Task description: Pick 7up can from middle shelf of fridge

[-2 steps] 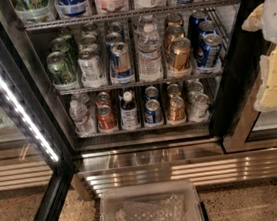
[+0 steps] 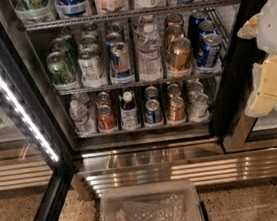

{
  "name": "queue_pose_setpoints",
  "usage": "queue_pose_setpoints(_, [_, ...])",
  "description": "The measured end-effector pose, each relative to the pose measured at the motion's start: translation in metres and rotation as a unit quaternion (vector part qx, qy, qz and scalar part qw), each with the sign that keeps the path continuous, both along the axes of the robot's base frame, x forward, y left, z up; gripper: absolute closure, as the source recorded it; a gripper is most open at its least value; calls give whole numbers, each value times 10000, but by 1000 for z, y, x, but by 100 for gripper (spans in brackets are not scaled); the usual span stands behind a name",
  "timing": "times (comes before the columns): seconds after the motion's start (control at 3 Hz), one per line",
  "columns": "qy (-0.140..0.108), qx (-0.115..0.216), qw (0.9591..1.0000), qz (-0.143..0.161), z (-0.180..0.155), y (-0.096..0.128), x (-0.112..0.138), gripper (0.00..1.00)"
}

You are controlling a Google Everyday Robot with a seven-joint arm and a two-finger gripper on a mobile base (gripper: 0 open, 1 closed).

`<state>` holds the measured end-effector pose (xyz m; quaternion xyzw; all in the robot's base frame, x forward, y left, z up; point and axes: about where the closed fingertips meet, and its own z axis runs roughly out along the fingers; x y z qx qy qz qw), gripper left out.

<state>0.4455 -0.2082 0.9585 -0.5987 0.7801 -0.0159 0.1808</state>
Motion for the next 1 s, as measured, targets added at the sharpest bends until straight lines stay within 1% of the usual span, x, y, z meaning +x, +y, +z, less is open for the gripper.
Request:
queue_pose_setpoints(0.33, [137, 506, 9985, 180, -34, 29, 18, 0])
queue_pose_setpoints(0.67, [303, 782, 9956, 424, -52, 65, 39, 0])
queue_pose_setpoints(1.0, [318, 788, 9954, 433, -54, 66, 39, 0])
